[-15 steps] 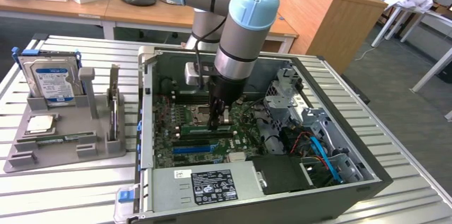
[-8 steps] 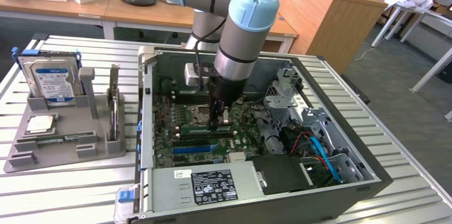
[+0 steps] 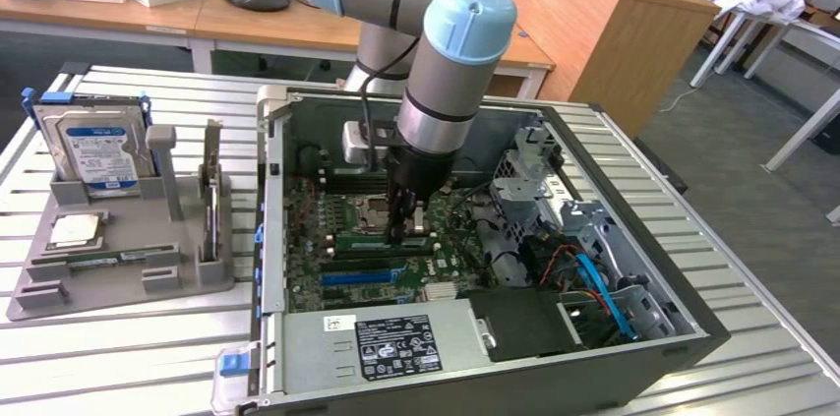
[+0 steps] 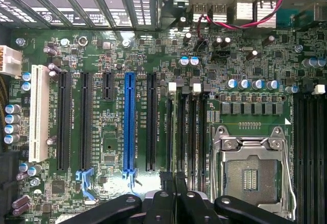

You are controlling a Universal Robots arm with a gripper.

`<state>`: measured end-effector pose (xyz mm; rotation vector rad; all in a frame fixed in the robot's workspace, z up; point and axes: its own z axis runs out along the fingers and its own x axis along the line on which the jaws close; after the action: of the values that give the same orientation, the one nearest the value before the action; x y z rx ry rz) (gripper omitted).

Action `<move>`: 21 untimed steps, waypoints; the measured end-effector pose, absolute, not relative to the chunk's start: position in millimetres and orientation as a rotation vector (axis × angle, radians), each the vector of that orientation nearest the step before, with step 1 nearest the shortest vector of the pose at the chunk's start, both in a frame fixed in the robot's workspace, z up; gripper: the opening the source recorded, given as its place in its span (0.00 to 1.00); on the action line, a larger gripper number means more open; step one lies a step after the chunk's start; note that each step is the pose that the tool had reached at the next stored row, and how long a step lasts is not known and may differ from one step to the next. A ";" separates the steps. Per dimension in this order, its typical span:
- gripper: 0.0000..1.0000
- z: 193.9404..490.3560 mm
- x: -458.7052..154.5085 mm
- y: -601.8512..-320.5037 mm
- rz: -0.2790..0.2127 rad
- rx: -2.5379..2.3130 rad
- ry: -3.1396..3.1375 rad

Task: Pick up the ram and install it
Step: 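Insert the ram into the slot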

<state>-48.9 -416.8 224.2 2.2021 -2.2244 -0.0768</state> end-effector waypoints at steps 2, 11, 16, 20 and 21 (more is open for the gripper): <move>0.11 224.2 -48.2 -416.9 -0.077 2.203 -2.224; 0.11 224.1 -46.7 -418.9 -0.078 2.203 -2.224; 0.11 224.1 -46.8 -421.1 -0.078 2.205 -2.223; 0.11 223.8 -46.6 -421.4 -0.079 2.206 -2.222; 0.11 223.8 -46.6 -421.4 -0.079 2.205 -2.222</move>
<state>-46.6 -421.4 223.8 2.2054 -2.2220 -0.0787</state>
